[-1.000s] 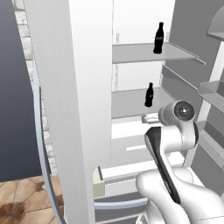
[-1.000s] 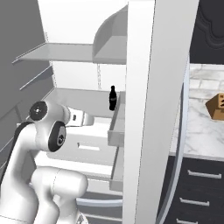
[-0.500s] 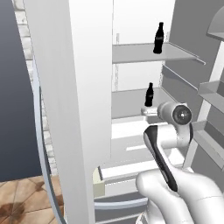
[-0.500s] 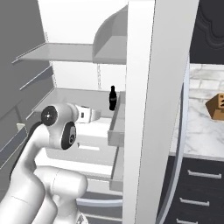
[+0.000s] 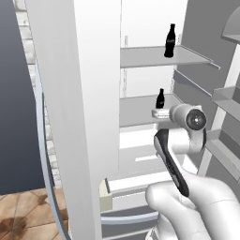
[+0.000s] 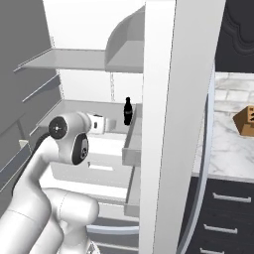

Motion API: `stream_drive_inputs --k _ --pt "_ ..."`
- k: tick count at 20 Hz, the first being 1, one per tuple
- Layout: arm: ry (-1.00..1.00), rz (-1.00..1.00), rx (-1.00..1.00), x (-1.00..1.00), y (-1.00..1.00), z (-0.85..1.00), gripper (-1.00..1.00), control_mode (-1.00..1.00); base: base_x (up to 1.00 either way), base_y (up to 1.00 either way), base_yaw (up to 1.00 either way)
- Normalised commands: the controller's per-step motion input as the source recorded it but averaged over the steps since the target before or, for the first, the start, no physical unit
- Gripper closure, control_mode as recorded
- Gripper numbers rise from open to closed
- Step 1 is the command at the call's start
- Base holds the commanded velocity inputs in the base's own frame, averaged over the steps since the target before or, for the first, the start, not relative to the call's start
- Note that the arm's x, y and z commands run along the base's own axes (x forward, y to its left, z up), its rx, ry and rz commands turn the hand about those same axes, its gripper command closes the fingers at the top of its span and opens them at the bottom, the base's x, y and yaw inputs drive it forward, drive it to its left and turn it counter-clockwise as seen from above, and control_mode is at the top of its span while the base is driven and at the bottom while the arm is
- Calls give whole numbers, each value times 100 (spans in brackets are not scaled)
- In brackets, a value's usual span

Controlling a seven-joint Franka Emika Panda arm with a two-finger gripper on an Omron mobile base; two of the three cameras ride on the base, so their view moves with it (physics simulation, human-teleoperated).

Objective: Open the fridge, grab two sodas, and place both sodas inside the bowl with ice on the dining counter.

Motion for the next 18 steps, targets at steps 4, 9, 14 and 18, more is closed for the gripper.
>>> stream_drive_inputs --k 4,9,14,18 --pt "-1 0 0 5 0 11 -100 -100 0 0 0" --pt "0 0 1 20 -8 2 -100 -100 0 0 0" --pt "0 0 2 34 -4 0 -100 -100 0 0 0" --pt "0 0 2 40 0 0 -100 -100 0 0 0"
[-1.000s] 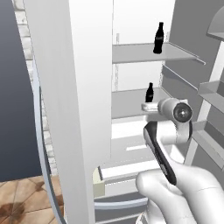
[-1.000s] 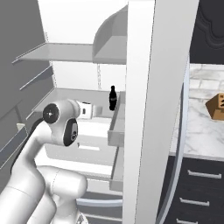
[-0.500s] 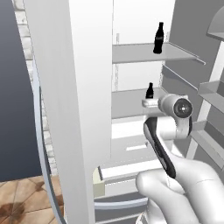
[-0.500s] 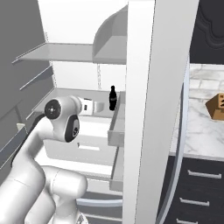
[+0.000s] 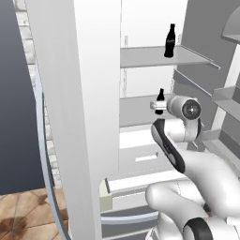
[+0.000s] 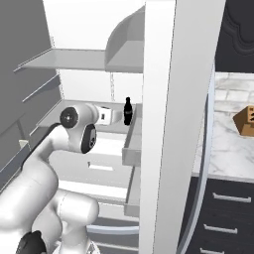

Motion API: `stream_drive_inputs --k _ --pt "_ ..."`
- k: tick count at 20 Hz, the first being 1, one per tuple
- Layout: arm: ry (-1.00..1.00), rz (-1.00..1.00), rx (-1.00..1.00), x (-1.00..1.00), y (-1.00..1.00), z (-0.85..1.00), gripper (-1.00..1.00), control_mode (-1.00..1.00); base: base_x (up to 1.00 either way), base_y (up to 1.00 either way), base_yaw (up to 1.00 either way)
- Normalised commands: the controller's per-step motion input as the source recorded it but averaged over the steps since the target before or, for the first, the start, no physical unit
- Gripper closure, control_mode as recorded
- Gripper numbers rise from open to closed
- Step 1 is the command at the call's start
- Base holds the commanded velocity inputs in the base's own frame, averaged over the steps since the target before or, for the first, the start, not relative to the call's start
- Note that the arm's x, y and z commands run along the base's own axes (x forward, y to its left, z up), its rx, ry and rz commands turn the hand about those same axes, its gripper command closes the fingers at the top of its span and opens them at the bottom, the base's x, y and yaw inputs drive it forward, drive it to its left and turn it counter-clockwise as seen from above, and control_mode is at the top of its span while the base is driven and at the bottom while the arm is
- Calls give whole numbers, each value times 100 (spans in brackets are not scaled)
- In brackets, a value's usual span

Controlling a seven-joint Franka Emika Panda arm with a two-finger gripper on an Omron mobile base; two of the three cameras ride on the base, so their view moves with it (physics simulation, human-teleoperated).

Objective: Open the fridge, grab two sodas, and place both sodas inside the bowl with ice on the dining counter.

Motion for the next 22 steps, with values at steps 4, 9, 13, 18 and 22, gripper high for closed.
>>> stream_drive_inputs --k 4,9,13,18,22 --pt "0 0 1 42 -6 0 -100 -100 0 0 0" --pt "0 0 0 48 -22 0 -100 -100 0 0 0" --pt "0 0 0 42 -16 -1 -100 -100 0 0 0" --pt "0 0 0 35 -6 -14 -100 -100 0 0 0" --pt "0 0 0 26 -10 -23 -100 -100 0 0 0"
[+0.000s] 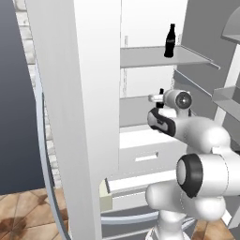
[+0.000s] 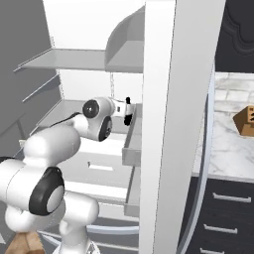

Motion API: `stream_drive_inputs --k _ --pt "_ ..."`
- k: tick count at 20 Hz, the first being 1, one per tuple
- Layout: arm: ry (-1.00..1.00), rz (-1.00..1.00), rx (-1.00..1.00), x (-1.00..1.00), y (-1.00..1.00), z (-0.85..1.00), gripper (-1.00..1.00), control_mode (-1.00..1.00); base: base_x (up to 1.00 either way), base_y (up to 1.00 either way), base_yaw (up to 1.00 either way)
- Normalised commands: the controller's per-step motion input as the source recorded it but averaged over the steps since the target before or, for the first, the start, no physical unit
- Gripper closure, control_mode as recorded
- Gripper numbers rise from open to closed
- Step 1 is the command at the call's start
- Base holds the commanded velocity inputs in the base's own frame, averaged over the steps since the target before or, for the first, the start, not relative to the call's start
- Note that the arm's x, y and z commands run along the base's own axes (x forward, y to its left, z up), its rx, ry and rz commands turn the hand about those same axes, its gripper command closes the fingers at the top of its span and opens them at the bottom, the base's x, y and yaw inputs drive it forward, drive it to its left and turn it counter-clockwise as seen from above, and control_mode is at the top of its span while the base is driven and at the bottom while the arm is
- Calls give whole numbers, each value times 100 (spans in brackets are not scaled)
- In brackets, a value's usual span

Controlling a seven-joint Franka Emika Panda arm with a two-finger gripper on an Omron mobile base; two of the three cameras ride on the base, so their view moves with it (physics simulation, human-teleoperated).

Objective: Open the fridge, grab two sodas, and place both sodas inside the bowl with ice on the dining counter.

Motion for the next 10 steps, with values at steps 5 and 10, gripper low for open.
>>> stream_drive_inputs --k 5,10 --pt "0 0 0 23 -13 -23 -100 -100 0 0 0" --pt "0 0 0 24 -9 -16 -100 -100 0 0 0"
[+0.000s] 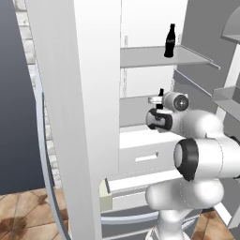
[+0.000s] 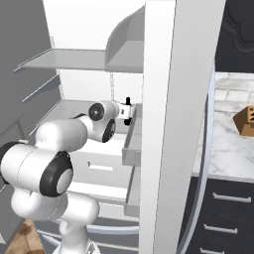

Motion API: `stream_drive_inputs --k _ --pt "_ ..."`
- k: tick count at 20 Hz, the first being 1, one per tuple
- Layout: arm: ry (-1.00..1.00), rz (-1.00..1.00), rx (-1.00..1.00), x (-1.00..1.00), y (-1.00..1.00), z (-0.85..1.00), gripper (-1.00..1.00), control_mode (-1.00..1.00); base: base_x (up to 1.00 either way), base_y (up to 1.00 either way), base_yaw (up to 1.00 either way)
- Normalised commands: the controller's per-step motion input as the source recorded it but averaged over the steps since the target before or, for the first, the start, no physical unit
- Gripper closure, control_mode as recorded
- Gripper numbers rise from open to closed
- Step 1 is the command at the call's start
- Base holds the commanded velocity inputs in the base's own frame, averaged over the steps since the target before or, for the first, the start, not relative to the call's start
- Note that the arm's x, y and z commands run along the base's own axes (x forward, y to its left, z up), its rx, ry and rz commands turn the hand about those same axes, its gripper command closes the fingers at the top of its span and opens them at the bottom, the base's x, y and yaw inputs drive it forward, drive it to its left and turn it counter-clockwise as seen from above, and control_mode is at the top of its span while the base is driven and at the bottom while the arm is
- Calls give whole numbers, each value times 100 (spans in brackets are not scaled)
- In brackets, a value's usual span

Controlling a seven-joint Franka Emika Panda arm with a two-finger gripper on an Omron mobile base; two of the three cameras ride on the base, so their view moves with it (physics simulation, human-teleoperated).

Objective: Open the fridge, grab two sodas, and place both sodas inside the bowl with ice on the dining counter.

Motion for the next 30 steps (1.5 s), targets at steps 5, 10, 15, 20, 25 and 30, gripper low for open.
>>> stream_drive_inputs --k 5,10,15,20,25,30 --pt "0 0 0 24 -7 -13 -100 -100 0 0 0" --pt "0 0 0 23 -9 -12 -100 -100 0 0 0" --pt "0 0 0 21 -8 -11 -100 -100 0 0 0" --pt "0 0 0 21 -8 -11 -100 -100 0 0 0" --pt "0 0 0 14 -12 -12 -100 -100 0 0 0" --pt "0 0 0 7 -10 -9 -100 -100 0 0 0"
